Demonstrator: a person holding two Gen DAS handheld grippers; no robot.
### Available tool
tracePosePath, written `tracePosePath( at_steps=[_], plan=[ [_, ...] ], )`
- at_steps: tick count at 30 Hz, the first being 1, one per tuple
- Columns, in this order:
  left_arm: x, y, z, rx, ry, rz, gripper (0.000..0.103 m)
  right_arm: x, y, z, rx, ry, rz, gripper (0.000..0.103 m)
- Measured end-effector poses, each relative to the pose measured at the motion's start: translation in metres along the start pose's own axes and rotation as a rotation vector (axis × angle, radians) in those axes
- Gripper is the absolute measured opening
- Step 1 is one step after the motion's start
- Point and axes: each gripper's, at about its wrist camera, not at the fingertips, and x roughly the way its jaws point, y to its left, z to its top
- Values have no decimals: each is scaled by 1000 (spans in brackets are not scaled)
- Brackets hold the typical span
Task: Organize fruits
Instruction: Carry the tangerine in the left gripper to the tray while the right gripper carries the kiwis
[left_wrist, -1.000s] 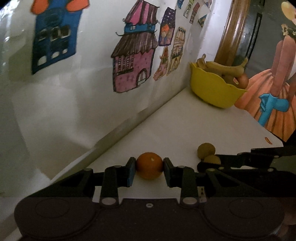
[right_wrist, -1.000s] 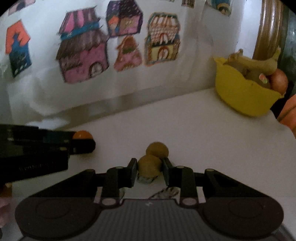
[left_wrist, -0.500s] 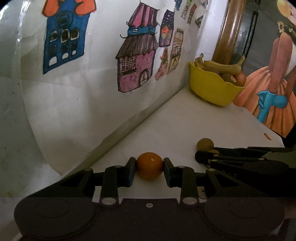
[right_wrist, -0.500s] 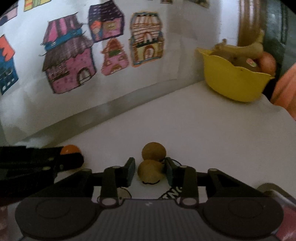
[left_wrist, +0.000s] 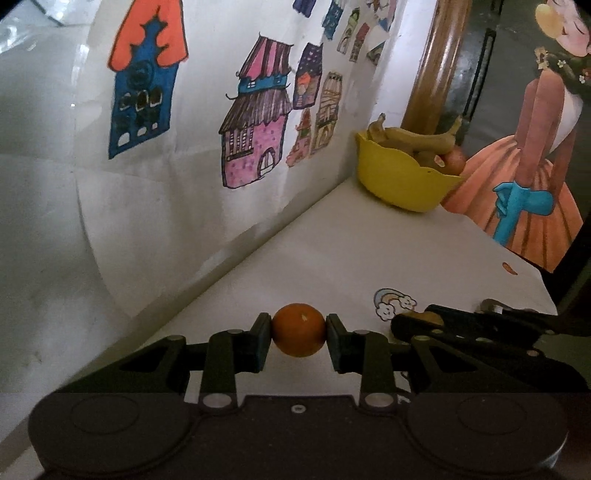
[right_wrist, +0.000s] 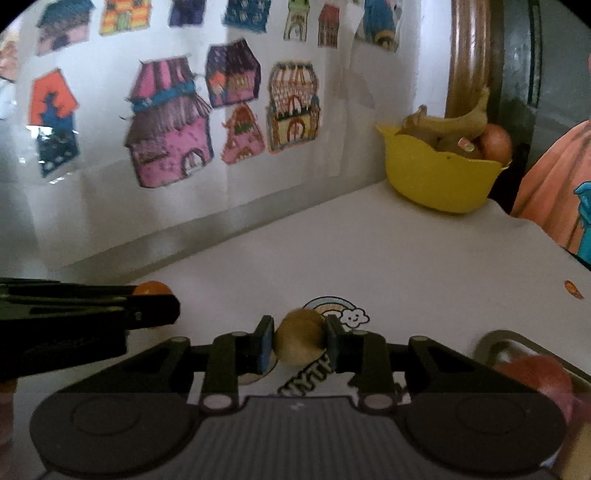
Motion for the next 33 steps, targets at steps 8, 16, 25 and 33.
tracePosePath(
  at_steps=[8,16,25,33],
  plan=[
    [-12,0,-11,-3,11,0,34,-23,4,-18,28,-3,-4,33],
    [-22,2,-17,-6,11,-6,34,-30,2,-22,36,51,10,33],
    [-21,1,-17,1,17,-16,34,-20,1,-22,48,105,25,33],
    [-23,-3,-17,9,11,-25,34,-28,14,-23,-39,48,0,32]
  ],
)
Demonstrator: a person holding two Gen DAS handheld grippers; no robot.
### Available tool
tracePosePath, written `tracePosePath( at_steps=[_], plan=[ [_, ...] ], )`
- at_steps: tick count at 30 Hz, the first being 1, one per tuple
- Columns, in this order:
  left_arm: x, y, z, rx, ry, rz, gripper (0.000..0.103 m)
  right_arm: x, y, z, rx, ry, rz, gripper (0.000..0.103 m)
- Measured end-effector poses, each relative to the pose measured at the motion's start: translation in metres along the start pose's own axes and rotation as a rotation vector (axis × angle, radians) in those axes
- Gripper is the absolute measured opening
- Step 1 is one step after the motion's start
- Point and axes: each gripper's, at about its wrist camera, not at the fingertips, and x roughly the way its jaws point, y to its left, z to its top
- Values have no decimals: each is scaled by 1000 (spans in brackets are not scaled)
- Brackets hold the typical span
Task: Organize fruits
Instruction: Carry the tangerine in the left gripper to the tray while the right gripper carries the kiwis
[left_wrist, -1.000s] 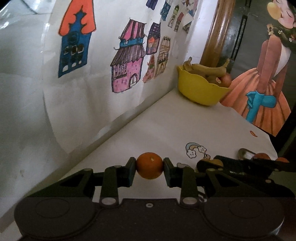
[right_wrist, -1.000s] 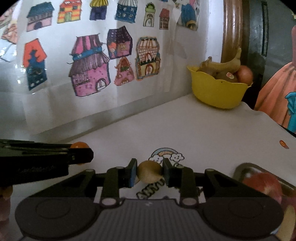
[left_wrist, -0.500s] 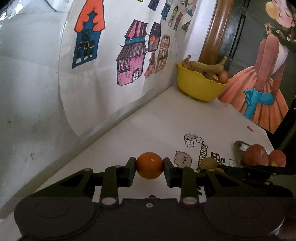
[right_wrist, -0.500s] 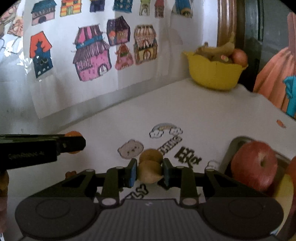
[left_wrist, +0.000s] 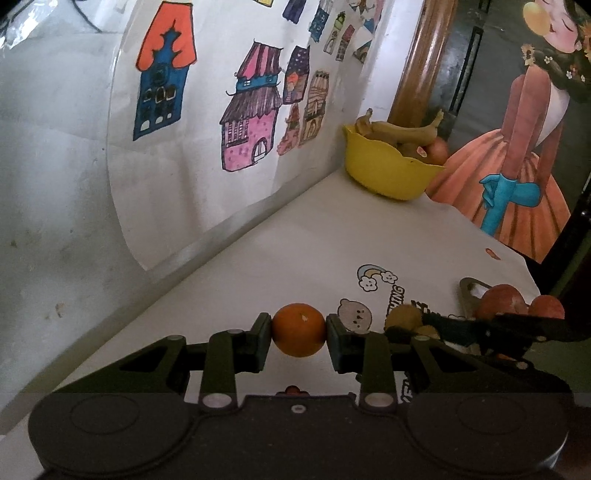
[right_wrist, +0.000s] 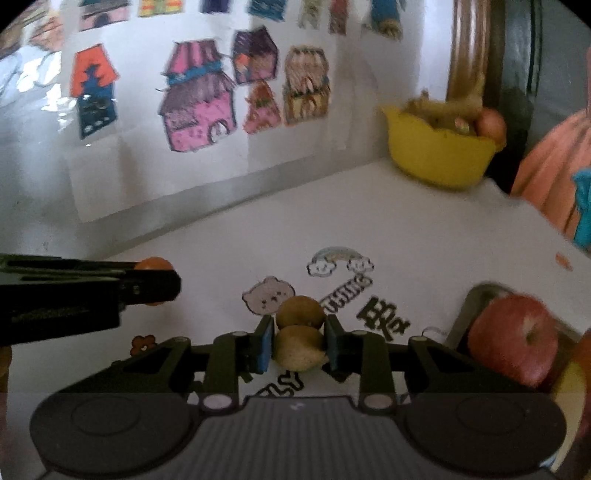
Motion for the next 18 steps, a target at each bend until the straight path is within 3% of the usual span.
tracePosePath(
  at_steps=[9,18],
  plan=[
    [-5,-4,0,4,-5,-8,34,-25,12,-6,-110,-115,-48,32],
    [-10,-42,7,46,-28,-66,34,-63,-18,-8,-68,-191,-103,32]
  ],
)
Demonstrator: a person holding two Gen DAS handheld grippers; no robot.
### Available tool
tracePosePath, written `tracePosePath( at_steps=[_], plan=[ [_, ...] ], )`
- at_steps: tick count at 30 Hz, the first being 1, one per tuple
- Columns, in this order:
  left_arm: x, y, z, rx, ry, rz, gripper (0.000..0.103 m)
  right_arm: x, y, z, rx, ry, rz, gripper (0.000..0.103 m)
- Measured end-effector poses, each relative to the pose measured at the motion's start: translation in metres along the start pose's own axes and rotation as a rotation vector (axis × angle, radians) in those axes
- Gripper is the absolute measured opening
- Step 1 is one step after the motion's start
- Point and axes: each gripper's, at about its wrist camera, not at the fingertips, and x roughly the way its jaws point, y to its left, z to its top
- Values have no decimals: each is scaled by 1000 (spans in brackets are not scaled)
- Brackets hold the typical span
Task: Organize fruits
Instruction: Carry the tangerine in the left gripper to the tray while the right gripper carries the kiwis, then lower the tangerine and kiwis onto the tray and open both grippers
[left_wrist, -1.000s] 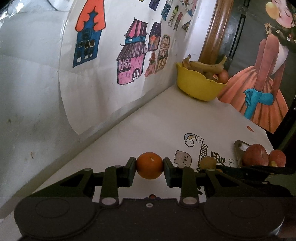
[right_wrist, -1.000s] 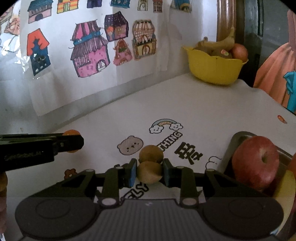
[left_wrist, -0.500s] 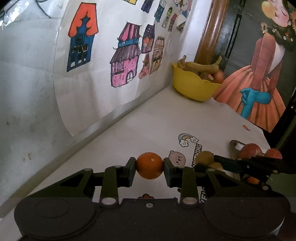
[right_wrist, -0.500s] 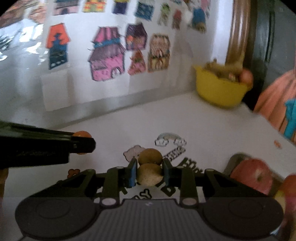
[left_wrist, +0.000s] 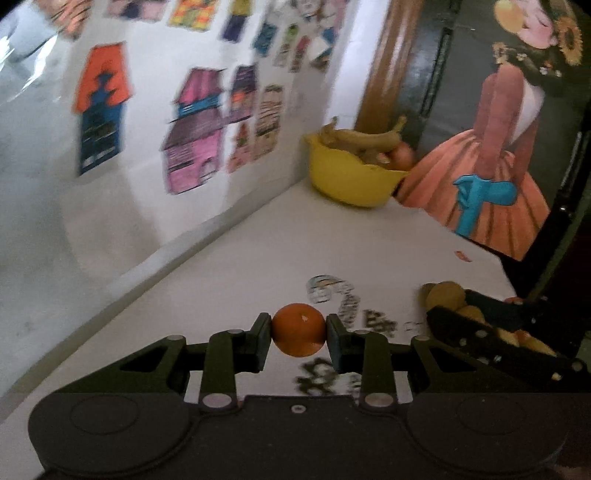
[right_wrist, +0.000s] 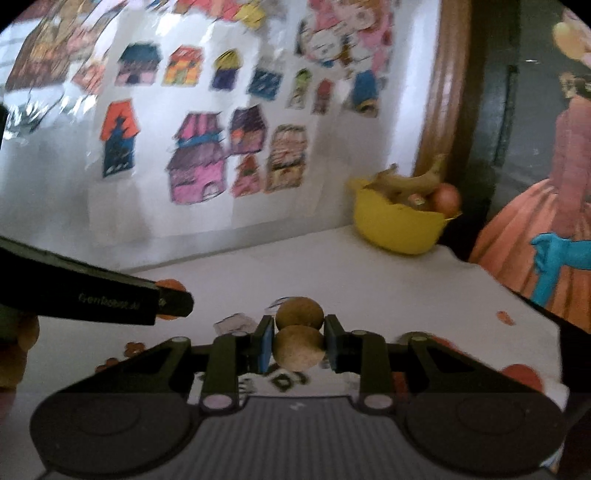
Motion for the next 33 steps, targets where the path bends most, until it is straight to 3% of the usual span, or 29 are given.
tracePosePath(
  at_steps=[7,17,33],
  plan=[
    [-1,-52,0,59,-14,-94,34,-37,-50,-2,61,-46,-107,32],
    [4,-120,-16,136,12,-203,34,-72,-97,-32,116,-8,-207,32],
    [1,-145,-51,223,74,-238,34,-93,-107,-69,156,19,-212,32]
  ],
)
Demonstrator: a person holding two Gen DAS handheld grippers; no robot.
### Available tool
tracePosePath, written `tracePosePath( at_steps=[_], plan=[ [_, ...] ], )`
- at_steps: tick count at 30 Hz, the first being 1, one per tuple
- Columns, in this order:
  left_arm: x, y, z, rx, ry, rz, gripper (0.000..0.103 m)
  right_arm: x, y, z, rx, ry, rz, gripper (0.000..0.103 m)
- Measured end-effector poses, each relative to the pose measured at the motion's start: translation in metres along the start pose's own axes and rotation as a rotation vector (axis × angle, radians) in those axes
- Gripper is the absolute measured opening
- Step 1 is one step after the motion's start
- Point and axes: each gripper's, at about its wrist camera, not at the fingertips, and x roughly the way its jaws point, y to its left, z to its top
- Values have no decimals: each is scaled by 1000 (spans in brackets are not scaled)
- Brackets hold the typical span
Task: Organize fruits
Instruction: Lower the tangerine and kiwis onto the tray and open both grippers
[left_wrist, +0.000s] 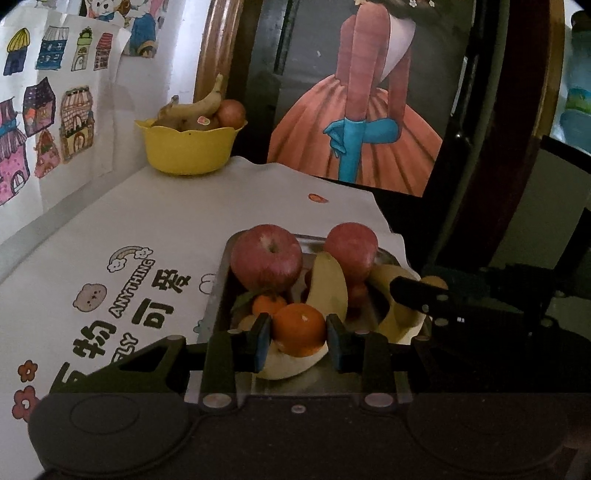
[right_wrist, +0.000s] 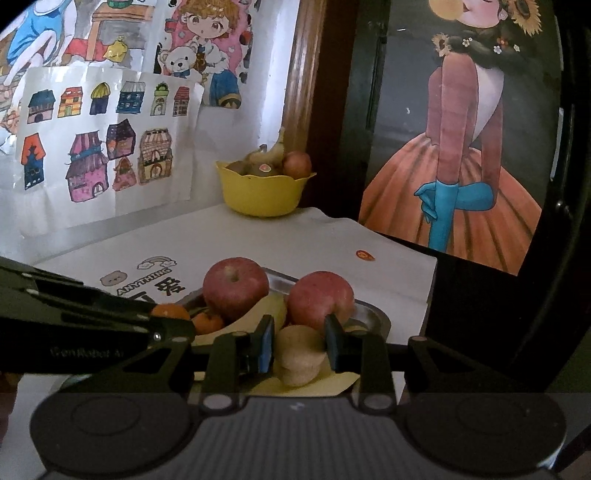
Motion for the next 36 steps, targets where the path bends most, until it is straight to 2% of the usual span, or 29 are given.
tracePosePath(
  at_steps=[19,36],
  plan=[
    [-4,3,-18,20,29,9,34,-12,8,-14,9,7,39,32],
    [2,7,-33,-3,58,8,34,-16,6,-42,113,23,23,33]
  ],
)
